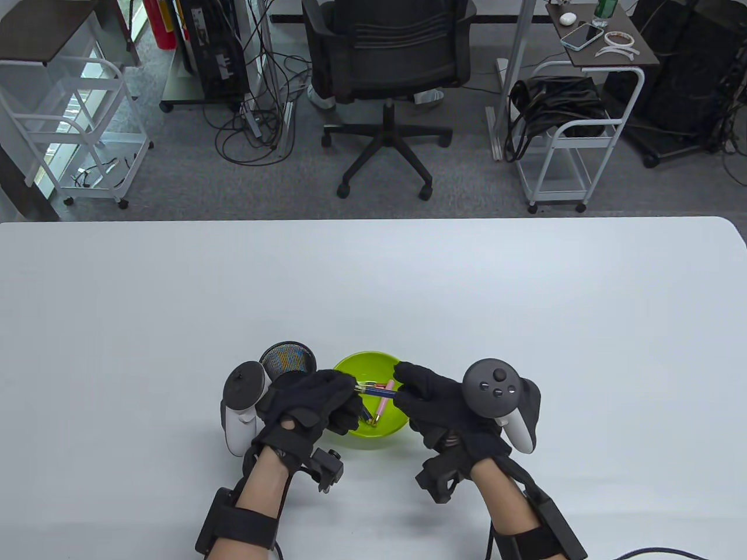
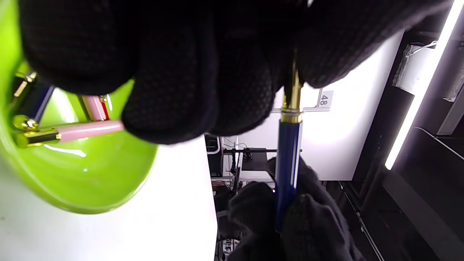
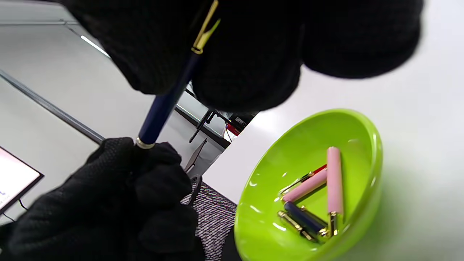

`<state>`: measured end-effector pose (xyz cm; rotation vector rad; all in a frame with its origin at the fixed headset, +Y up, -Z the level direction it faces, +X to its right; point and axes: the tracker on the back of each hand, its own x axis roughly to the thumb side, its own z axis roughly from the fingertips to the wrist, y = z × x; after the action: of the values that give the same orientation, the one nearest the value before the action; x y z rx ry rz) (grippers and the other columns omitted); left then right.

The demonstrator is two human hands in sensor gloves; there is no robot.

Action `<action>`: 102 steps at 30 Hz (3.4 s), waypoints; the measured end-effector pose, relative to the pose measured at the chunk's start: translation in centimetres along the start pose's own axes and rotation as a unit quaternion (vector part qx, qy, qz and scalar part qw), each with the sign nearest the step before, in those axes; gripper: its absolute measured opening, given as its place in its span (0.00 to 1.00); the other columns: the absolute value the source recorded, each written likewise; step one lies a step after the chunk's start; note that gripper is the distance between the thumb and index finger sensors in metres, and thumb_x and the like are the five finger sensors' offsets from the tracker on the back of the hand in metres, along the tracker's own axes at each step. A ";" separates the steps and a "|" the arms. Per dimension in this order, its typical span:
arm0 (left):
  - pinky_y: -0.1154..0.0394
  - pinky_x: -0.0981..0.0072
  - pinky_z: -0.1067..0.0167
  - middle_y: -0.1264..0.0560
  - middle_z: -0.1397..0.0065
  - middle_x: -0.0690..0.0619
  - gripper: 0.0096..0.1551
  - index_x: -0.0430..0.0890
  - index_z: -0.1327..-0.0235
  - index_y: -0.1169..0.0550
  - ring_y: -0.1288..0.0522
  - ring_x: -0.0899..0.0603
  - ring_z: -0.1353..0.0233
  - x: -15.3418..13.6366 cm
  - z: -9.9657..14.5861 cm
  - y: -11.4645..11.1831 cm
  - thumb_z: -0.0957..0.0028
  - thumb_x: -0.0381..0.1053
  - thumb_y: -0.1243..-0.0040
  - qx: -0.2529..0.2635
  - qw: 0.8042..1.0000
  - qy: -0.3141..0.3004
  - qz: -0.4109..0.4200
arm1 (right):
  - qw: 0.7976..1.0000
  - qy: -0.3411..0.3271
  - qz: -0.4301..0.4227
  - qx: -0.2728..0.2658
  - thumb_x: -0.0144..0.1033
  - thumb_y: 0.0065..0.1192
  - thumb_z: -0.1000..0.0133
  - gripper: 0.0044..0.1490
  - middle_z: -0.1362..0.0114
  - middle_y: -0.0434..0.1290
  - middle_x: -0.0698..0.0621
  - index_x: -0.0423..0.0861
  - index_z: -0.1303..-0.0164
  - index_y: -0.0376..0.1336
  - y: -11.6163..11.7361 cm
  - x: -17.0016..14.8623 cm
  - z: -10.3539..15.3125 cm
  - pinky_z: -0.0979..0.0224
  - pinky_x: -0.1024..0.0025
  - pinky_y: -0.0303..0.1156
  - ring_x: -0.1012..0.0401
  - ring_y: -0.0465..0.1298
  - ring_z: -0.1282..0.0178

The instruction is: Assemble fountain pens from components

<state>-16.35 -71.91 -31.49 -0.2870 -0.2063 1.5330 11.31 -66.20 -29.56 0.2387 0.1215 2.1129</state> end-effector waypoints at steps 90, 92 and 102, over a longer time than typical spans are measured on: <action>0.21 0.47 0.54 0.17 0.48 0.47 0.22 0.43 0.45 0.23 0.15 0.44 0.54 0.2 0.1 0.3 0.42 0.56 0.42 0.004 1.000 -0.015 0.005 | 0.999 0.011 -0.052 0.012 0.52 0.70 0.52 0.38 0.44 0.79 0.46 0.42 0.36 0.68 -1.0 -1.0 -0.3 0.65 0.56 0.81 0.57 0.83 0.68; 0.21 0.46 0.53 0.17 0.48 0.47 0.22 0.44 0.45 0.23 0.16 0.44 0.54 0.2 0.1 0.3 0.42 0.56 0.42 0.003 1.000 -0.016 0.009 | 0.999 -0.003 -0.050 0.010 0.45 0.71 0.51 0.34 0.45 0.80 0.47 0.43 0.36 0.69 -1.0 -0.7 -0.3 0.65 0.56 0.81 0.58 0.82 0.68; 0.21 0.47 0.54 0.17 0.48 0.47 0.22 0.43 0.45 0.23 0.15 0.44 0.54 0.2 0.2 0.1 0.42 0.56 0.42 0.000 1.000 -0.014 0.006 | 0.997 -0.002 -0.062 0.036 0.51 0.72 0.52 0.38 0.43 0.78 0.47 0.45 0.34 0.67 -0.9 -0.7 -0.3 0.64 0.56 0.81 0.58 0.82 0.68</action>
<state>-16.47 -71.71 -31.38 -0.2673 -0.2282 1.5504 12.34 -66.32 -30.13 0.2724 0.2061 1.9859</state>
